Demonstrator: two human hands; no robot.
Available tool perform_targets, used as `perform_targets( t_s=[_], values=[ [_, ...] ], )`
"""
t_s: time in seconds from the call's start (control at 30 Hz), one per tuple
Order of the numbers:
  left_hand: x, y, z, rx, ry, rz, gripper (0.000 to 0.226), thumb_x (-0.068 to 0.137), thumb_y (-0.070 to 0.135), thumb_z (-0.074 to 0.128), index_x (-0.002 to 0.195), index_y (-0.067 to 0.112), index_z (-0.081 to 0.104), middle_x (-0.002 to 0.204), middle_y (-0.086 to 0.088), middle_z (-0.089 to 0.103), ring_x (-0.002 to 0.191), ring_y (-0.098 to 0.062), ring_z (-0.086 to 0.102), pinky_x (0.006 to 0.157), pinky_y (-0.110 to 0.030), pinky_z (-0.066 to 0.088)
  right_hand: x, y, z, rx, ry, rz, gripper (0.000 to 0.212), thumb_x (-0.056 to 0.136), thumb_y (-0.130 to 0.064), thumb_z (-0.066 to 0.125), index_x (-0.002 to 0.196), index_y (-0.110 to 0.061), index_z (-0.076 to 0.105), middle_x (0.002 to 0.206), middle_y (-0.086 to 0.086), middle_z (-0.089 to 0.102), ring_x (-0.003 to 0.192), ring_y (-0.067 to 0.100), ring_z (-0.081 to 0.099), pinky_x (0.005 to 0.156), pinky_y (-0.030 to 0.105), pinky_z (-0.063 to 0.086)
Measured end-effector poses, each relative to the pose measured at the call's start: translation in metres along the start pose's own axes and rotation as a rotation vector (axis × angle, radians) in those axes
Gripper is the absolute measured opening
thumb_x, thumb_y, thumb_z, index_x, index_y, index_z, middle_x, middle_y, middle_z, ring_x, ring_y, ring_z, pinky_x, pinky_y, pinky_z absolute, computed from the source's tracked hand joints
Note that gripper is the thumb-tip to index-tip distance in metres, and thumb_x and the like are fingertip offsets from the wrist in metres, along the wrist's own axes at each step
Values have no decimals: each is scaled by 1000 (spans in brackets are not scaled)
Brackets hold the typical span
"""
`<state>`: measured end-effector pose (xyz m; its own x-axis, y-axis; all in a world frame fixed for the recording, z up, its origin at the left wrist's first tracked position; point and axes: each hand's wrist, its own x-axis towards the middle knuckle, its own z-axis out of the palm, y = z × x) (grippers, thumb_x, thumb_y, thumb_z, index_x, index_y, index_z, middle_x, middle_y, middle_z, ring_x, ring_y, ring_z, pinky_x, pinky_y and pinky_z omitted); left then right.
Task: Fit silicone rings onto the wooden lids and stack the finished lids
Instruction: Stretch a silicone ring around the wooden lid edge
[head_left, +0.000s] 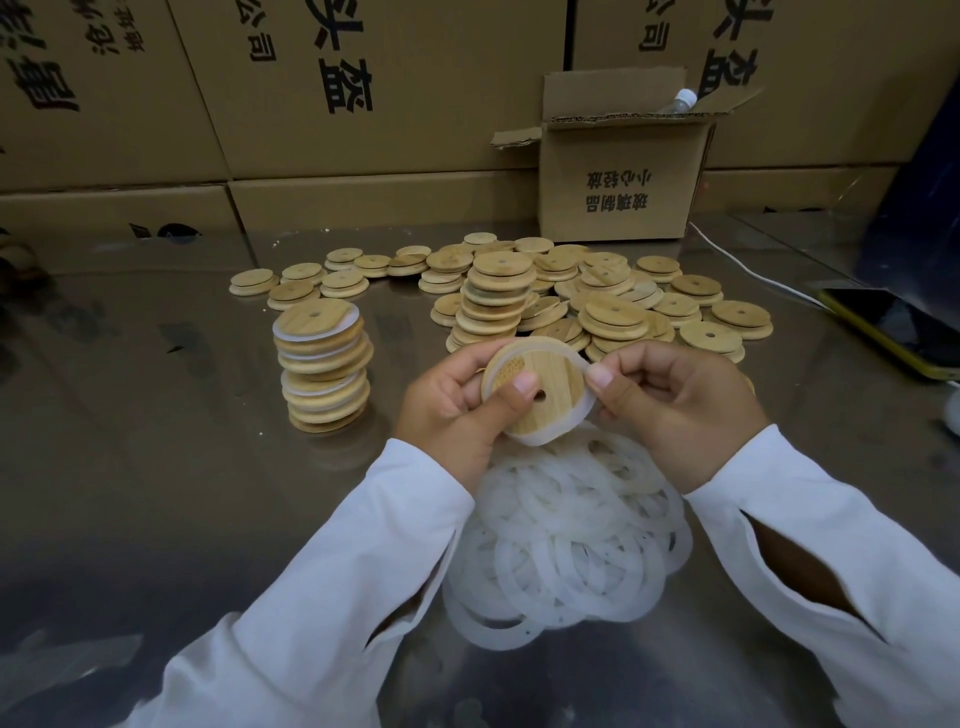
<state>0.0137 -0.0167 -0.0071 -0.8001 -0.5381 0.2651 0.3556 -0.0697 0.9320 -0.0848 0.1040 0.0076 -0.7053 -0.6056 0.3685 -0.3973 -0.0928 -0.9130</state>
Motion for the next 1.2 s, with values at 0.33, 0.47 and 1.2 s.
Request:
perform_targets(
  t_s=[0.33, 0.47, 1.2],
  values=[
    [0, -4, 0, 205, 26, 24, 21, 80, -4, 63, 95, 11, 63, 78, -3, 72, 72, -12, 67, 67, -24, 55, -8, 6, 9, -20, 80, 35, 18, 78, -11, 67, 64, -18, 59, 57, -5, 59, 52, 6, 55, 52, 15, 48],
    [1, -4, 1, 199, 44, 32, 20, 80, -1, 64, 92, 14, 63, 75, 1, 72, 71, -10, 67, 66, -23, 55, -9, 5, 9, -15, 98, 47, 9, 76, -15, 69, 75, -18, 61, 66, 3, 61, 59, 15, 55, 60, 26, 50],
    [1, -5, 1, 252, 48, -39, 10, 82, 9, 63, 88, 17, 66, 76, 1, 69, 69, -5, 66, 66, -17, 53, -9, 5, 9, -169, 74, -32, 18, 78, -15, 67, 66, -25, 62, 65, -8, 62, 69, 17, 61, 73, 32, 54]
  ],
)
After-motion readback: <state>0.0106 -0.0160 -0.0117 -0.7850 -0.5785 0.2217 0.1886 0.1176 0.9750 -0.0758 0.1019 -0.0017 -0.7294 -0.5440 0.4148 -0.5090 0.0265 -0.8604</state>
